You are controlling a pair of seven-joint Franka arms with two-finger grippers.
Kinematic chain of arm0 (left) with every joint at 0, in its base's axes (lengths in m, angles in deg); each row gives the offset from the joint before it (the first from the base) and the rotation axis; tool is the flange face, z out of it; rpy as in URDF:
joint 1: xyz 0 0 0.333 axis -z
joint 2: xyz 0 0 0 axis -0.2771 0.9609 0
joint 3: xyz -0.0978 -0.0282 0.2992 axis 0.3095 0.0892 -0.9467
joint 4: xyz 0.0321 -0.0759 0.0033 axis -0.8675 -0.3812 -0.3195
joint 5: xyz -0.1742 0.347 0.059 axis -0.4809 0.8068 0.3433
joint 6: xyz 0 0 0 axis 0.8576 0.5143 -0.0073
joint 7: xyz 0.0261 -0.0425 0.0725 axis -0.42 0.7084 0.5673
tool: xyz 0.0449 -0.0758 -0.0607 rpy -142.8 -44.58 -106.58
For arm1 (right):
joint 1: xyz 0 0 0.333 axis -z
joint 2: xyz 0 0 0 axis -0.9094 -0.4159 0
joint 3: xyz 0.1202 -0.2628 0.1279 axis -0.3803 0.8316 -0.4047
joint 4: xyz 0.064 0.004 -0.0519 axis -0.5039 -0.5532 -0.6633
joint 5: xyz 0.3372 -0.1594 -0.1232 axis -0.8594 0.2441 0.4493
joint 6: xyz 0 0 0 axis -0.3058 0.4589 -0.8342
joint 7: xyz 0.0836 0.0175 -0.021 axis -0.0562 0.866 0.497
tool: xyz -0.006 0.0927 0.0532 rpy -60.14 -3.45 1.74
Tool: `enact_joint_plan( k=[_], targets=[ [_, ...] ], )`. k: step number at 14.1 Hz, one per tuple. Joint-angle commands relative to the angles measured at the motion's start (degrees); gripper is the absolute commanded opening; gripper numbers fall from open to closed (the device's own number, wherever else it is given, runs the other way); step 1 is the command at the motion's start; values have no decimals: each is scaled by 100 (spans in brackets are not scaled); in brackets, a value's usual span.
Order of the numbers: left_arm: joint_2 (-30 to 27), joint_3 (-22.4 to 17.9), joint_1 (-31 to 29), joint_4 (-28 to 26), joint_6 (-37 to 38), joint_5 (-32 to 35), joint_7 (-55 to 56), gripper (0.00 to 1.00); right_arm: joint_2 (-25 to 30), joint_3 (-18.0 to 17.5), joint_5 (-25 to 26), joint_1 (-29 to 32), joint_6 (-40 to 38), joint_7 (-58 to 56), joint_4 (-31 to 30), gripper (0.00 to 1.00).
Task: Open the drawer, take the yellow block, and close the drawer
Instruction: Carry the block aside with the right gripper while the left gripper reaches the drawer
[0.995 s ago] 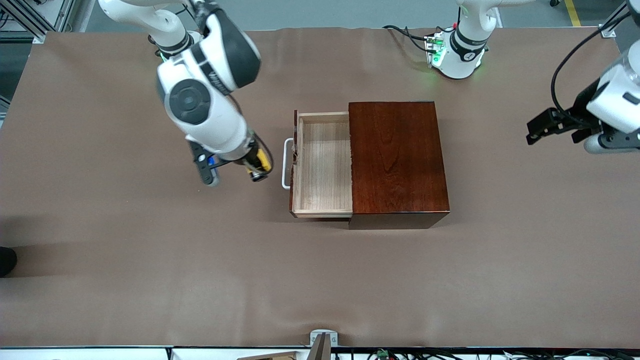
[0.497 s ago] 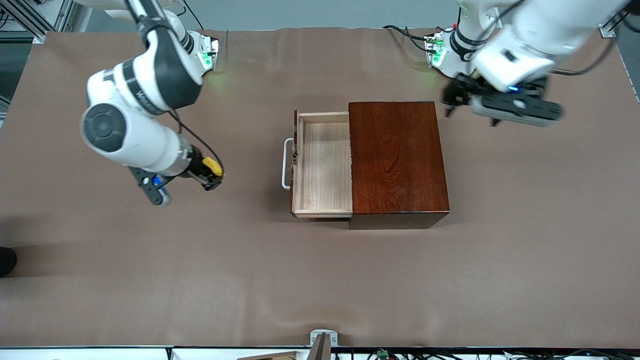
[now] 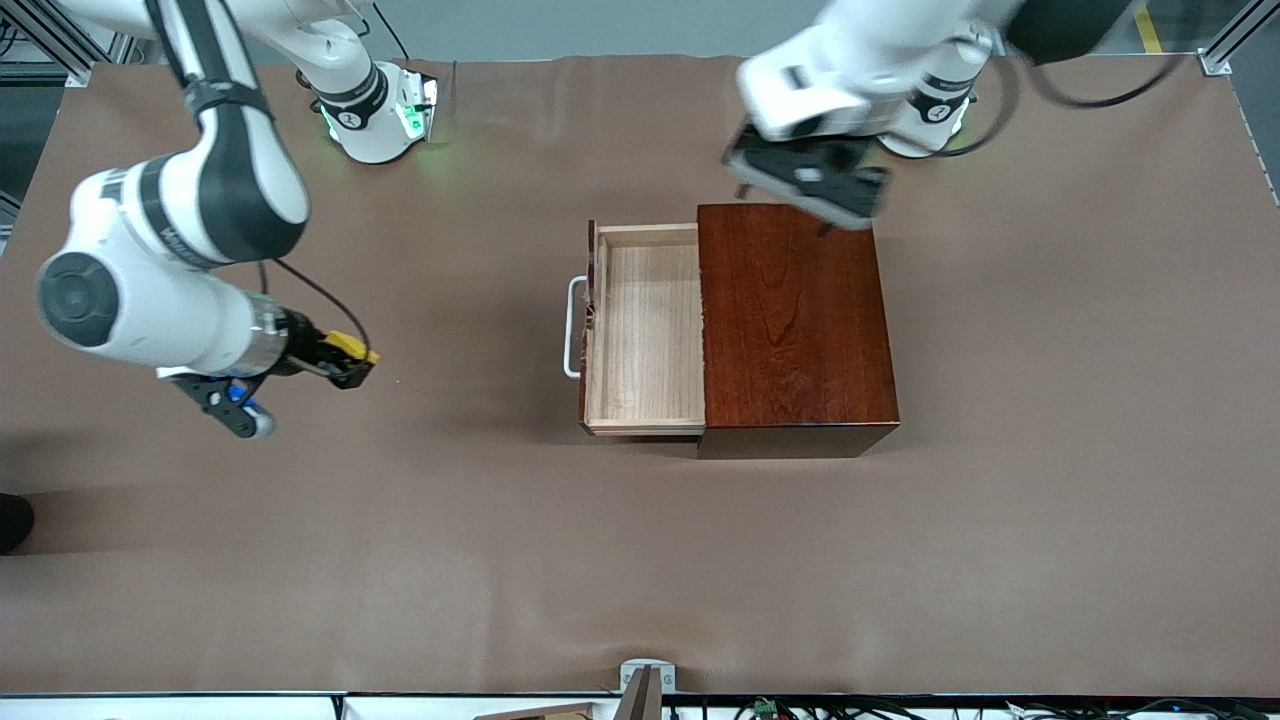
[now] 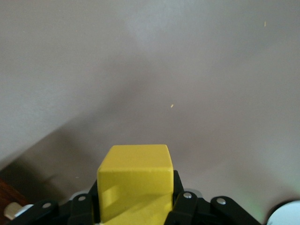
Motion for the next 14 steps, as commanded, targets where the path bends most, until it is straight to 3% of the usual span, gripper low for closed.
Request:
enact_joint_plan(
  k=[1, 3, 6, 10, 14],
  targets=[
    [788, 14, 763, 533, -280, 647, -123, 100, 38, -86, 90, 419, 104, -1234, -154, 0],
    [1447, 5, 1125, 1035, -421, 780, -367, 100, -164, -86, 257, 683, 314, -2035, -154, 0],
    [2020, -126, 1573, 1186, -1429, 920, -2201, 100, -454, -86, 459, 938, 613, -2968, -154, 0],
    [2757, -705, 2267, 1388, -2459, 983, -3257, 100, -841, -86, 653, 1220, 1149, -3725, -154, 0],
    [3268, -1339, 2831, 1556, -3005, 974, -4279, 100, -1193, -86, 908, 1308, 1563, -3753, -163, 0]
  ],
)
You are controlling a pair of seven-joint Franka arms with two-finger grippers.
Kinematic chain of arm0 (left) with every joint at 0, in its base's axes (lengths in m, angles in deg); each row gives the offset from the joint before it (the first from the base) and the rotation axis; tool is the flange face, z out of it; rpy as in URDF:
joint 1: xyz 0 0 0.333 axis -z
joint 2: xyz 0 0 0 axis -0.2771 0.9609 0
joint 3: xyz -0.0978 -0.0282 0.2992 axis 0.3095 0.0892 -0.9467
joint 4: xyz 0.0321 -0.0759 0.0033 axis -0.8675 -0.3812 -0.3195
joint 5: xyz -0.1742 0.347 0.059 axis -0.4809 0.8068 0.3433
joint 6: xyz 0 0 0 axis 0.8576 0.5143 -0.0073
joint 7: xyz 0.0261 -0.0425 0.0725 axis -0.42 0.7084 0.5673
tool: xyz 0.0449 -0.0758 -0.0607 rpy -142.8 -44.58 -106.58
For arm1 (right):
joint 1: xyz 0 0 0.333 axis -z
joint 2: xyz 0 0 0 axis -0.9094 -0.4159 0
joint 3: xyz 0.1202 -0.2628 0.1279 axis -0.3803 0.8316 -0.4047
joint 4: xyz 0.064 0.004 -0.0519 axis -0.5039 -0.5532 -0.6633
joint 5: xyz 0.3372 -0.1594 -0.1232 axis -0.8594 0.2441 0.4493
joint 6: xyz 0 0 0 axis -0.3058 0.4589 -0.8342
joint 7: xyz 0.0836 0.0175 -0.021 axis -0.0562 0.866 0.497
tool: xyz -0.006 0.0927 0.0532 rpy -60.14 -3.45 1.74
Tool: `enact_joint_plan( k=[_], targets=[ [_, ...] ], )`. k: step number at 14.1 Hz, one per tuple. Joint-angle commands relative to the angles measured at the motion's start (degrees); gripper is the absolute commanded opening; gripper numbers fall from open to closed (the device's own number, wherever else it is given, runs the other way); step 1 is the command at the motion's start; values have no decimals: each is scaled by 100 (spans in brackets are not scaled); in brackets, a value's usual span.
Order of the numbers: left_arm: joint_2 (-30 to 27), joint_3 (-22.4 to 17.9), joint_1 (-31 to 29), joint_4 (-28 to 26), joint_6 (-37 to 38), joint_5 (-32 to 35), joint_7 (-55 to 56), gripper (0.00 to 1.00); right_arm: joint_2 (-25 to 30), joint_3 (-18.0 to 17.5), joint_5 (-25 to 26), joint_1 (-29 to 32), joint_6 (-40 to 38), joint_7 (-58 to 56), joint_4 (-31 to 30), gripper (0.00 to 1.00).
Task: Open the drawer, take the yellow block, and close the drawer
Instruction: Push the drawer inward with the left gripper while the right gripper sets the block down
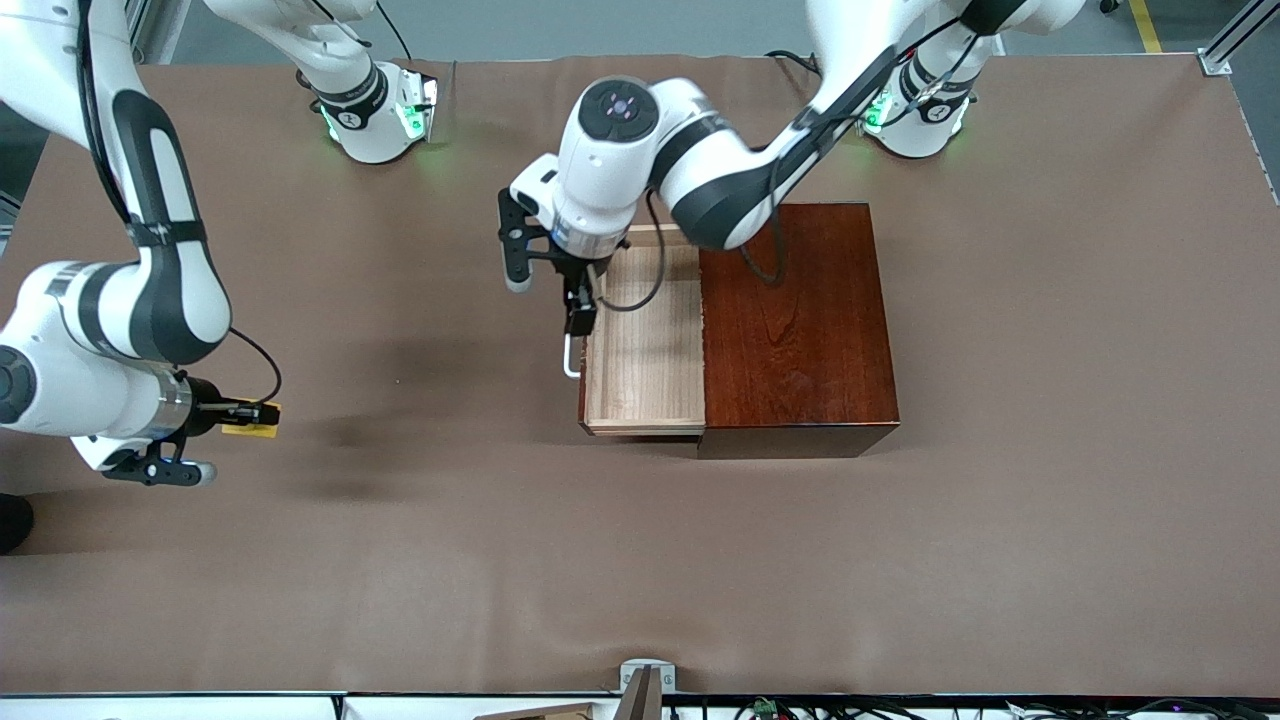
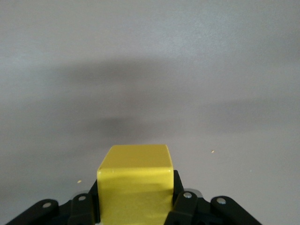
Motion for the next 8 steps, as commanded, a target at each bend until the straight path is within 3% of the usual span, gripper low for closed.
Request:
enact_joint_plan(
  k=[1, 4, 8],
  targets=[
    [399, -175, 198, 327, -198, 134, -490, 100, -168, -89, 132, 133, 199, -69, 27, 0],
    [540, -193, 189, 301, -243, 108, -853, 100, -388, -106, 132, 274, 462, -60, -69, 0],
    [743, -210, 198, 283, -234, 99, -835, 100, -406, -106, 123, 309, 1384, -51, -605, 0]
  ],
)
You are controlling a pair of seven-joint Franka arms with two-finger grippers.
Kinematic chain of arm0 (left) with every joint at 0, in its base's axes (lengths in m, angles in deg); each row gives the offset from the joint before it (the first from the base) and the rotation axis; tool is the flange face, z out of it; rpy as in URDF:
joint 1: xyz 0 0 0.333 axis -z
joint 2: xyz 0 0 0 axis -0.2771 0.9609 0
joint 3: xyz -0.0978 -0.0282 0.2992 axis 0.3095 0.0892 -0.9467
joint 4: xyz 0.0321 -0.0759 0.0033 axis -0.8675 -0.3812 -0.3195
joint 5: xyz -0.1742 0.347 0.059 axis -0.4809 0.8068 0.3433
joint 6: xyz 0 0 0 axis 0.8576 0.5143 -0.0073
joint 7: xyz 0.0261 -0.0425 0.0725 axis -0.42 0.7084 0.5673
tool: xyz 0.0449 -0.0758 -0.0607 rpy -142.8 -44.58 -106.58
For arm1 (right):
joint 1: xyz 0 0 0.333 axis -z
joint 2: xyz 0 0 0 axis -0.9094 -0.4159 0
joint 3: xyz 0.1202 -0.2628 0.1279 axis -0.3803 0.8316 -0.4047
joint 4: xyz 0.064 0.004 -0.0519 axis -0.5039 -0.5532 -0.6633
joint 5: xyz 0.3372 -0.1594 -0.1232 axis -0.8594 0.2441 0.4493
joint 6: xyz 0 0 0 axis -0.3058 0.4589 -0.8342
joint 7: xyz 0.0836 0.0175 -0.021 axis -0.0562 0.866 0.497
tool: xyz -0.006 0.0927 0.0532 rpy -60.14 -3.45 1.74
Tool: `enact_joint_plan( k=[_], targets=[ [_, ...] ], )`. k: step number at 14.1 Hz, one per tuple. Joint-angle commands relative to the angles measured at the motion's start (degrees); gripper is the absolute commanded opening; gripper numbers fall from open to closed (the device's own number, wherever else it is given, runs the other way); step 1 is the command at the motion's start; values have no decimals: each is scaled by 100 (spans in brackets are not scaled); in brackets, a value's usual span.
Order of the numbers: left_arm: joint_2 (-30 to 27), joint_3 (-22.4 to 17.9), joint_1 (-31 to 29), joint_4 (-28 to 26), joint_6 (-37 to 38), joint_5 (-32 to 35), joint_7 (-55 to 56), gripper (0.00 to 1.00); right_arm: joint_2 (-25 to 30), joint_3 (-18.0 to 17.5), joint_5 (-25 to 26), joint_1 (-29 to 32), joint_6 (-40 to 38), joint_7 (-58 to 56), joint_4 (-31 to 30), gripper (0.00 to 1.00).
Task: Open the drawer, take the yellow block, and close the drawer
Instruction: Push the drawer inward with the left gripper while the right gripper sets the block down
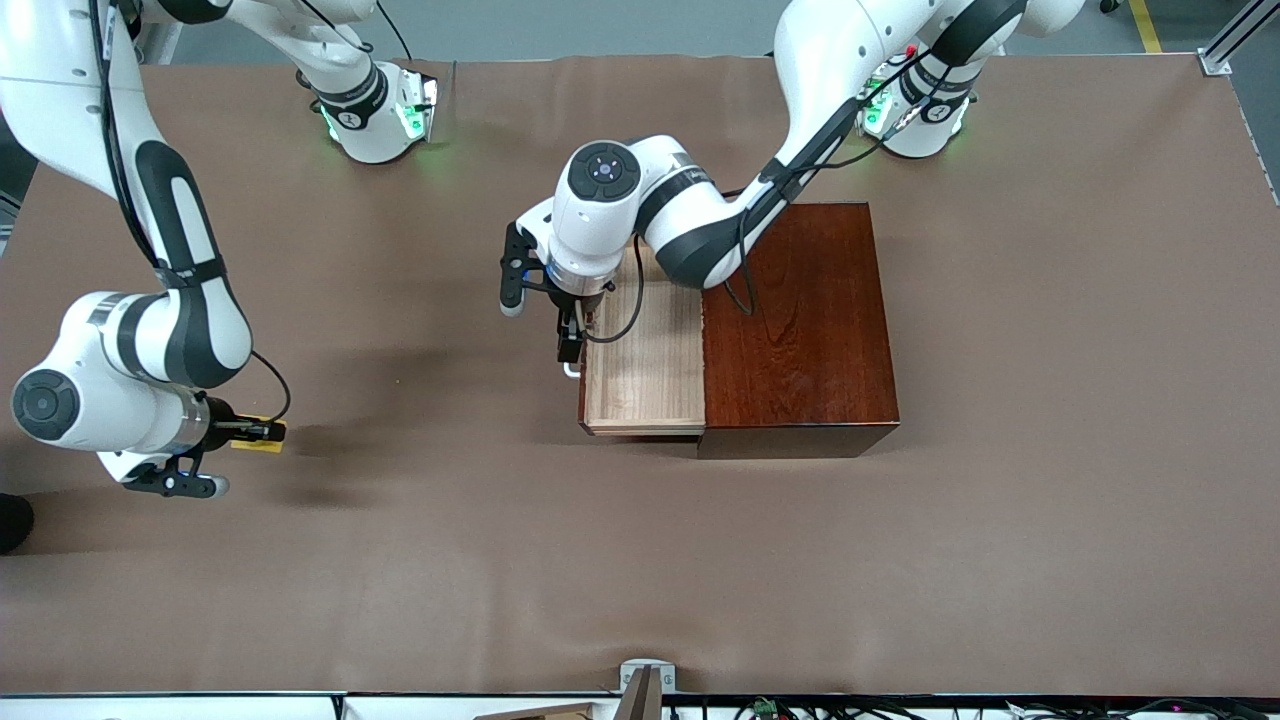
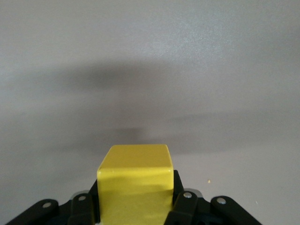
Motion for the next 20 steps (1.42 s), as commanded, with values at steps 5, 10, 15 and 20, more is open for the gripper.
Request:
enact_joint_plan(
  k=[5, 10, 15, 20],
  targets=[
    [98, -20, 49, 165, 509, 157, -77, 100, 25, -108, 77, 98, 1544, -55, -975, 0],
    [-69, -72, 49, 183, 1519, 692, -86, 100, -19, -117, 60, 107, 1625, 6, -1020, 85],
    [-323, -73, -30, 174, 2249, 1122, -112, 100, 226, -117, 60, 116, 1266, -55, -994, 100],
    [-342, -151, -109, 174, 2654, 1186, -112, 100, 893, -125, 60, 72, 493, -72, -924, 100]
  ],
)
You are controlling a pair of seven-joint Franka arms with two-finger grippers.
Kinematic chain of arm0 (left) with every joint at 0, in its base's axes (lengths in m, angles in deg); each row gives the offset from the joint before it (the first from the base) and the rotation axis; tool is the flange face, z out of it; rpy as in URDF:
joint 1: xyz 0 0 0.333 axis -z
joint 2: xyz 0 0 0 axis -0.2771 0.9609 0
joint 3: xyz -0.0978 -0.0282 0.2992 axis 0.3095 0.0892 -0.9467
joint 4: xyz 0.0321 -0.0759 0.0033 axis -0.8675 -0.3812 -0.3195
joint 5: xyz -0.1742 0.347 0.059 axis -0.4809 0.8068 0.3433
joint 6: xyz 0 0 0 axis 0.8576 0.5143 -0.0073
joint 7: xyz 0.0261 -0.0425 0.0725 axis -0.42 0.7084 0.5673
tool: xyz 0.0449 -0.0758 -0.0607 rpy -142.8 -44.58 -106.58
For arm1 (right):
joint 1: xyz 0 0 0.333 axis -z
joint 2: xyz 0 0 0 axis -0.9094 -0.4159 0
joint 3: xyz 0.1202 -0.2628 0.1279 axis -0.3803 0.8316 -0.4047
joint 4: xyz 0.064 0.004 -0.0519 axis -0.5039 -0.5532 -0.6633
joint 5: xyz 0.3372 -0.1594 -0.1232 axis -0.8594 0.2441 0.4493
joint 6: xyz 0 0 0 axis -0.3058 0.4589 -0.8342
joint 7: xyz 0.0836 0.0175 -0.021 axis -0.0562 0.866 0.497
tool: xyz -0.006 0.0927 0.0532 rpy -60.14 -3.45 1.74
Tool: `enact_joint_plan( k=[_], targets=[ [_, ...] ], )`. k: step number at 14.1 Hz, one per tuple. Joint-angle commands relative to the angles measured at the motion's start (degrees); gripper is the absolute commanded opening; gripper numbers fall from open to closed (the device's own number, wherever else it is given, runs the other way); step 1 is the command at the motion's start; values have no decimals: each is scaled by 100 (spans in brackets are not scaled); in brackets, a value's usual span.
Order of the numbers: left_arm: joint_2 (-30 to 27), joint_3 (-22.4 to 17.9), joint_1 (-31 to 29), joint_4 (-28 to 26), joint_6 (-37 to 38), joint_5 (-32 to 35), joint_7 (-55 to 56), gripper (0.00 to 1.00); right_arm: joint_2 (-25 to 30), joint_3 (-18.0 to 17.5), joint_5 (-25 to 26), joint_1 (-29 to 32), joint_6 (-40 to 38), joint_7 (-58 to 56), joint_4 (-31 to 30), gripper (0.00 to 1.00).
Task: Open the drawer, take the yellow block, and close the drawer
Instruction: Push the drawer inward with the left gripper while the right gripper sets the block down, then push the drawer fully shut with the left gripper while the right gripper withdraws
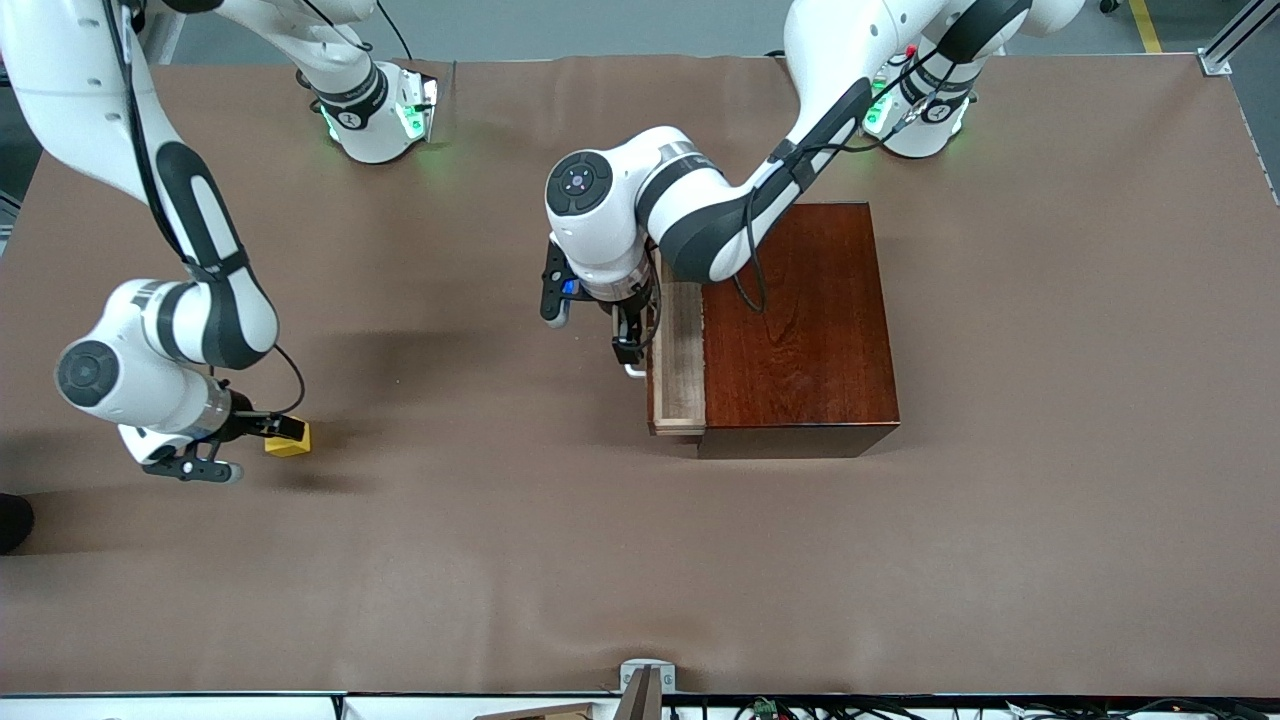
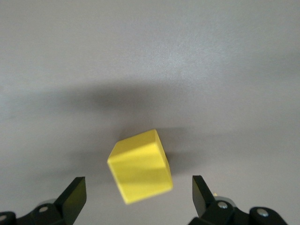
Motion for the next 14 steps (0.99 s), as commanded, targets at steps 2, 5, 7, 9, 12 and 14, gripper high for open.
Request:
enact_joint_plan(
  k=[2, 5, 7, 9, 12, 14],
  targets=[
    [-163, -56, -157, -126, 312, 195, -45, 100, 753, -116, 57, 23, -760, -131, 34, 100],
    [-163, -65, -298, -135, 610, 204, -37, 100, 1157, -125, 65, -109, -1384, -229, 288, 100],
    [-171, -117, -404, -135, 813, 204, -37, 100, 1412, -133, 65, -249, -1709, -185, 351, 100],
    [-241, -188, -422, -126, 971, 213, -37, 100, 1693, -133, 57, -329, -1964, -158, 351, 100],
    [-224, -223, -413, -126, 1024, 187, -19, 100, 2203, -125, 65, -391, -2465, -150, 359, 100],
    [-163, -215, -334, -100, 763, 160, 42, 100, 2493, -125, 65, -391, -2808, -115, 412, 100]
  ],
)
